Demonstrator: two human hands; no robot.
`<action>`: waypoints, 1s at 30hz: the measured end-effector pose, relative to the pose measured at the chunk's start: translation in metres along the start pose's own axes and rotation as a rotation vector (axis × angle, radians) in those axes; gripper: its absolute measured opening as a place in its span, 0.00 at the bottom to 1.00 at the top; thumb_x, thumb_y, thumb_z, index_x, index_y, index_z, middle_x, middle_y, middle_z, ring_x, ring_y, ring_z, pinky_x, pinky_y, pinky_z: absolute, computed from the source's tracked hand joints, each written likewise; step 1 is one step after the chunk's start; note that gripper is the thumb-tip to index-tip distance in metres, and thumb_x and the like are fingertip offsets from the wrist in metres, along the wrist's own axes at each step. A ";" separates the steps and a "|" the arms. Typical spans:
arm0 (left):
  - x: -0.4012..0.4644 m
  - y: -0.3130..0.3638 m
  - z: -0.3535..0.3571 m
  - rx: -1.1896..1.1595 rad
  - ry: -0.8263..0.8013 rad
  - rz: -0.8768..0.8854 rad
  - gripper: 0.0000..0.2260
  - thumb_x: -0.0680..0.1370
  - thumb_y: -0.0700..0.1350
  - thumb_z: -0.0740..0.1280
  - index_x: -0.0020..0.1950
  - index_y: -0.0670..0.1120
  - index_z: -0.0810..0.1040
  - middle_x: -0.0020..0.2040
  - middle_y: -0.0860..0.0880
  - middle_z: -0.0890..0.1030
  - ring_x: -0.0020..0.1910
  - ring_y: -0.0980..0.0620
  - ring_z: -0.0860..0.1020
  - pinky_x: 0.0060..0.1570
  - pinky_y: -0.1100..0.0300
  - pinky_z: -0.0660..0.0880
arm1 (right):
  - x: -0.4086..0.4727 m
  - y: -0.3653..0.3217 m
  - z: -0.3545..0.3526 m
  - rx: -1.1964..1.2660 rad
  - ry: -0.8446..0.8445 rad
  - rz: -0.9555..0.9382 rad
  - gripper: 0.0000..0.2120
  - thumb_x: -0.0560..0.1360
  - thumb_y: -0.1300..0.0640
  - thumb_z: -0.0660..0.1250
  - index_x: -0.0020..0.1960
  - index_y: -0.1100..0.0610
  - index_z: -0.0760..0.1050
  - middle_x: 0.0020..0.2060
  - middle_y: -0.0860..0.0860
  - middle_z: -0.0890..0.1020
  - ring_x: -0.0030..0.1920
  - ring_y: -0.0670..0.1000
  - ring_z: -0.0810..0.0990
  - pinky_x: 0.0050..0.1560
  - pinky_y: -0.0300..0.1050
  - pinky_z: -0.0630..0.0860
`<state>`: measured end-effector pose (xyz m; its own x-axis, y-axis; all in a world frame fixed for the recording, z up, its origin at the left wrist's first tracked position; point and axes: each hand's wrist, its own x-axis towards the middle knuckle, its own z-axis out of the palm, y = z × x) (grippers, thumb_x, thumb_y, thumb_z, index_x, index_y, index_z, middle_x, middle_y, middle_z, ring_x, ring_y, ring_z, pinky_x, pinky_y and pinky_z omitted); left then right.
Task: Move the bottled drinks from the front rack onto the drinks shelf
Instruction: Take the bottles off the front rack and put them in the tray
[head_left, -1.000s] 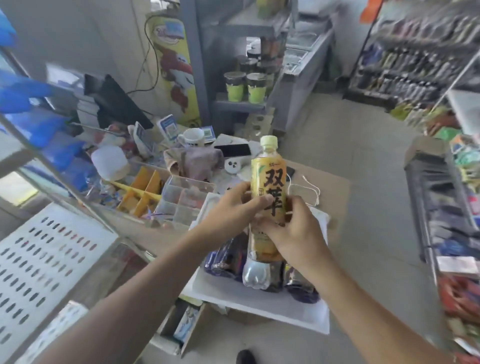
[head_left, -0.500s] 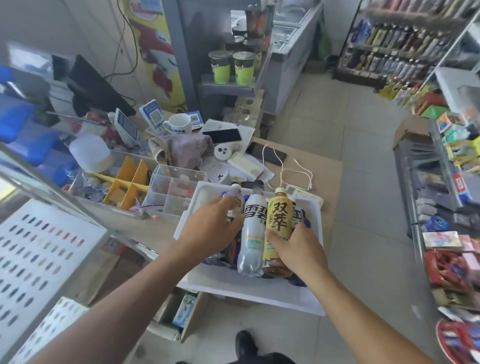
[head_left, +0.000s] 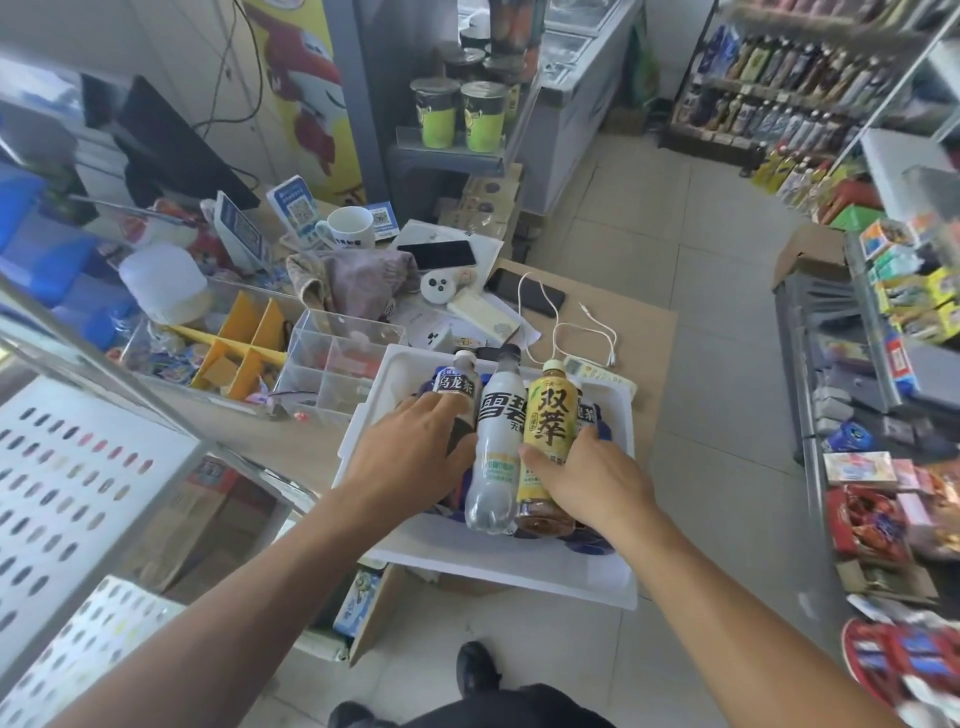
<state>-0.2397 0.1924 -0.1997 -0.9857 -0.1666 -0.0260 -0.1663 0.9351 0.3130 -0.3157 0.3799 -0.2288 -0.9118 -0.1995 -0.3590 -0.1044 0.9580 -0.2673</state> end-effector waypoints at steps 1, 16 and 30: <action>0.000 0.000 0.000 0.003 -0.002 -0.004 0.17 0.81 0.56 0.60 0.68 0.53 0.70 0.64 0.53 0.76 0.61 0.51 0.74 0.47 0.57 0.72 | 0.000 0.001 0.000 -0.016 -0.005 -0.008 0.39 0.71 0.23 0.53 0.60 0.57 0.68 0.45 0.51 0.78 0.47 0.56 0.80 0.44 0.49 0.77; -0.020 -0.015 -0.037 0.079 0.123 -0.134 0.19 0.81 0.58 0.59 0.70 0.53 0.69 0.67 0.53 0.75 0.64 0.51 0.74 0.51 0.54 0.77 | -0.017 -0.062 -0.040 -0.354 0.196 -0.732 0.22 0.80 0.40 0.55 0.64 0.55 0.70 0.61 0.53 0.74 0.61 0.55 0.72 0.57 0.53 0.73; -0.180 -0.108 -0.153 0.212 0.481 -0.710 0.17 0.79 0.56 0.63 0.66 0.52 0.74 0.63 0.51 0.78 0.61 0.46 0.76 0.54 0.50 0.74 | -0.102 -0.280 -0.046 -0.353 0.264 -1.490 0.23 0.80 0.41 0.58 0.64 0.57 0.72 0.57 0.55 0.78 0.57 0.56 0.77 0.53 0.52 0.75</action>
<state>-0.0405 0.0737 -0.0839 -0.5371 -0.7993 0.2697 -0.7838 0.5910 0.1906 -0.2113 0.1419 -0.0761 0.0604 -0.9774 0.2026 -0.9981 -0.0608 0.0040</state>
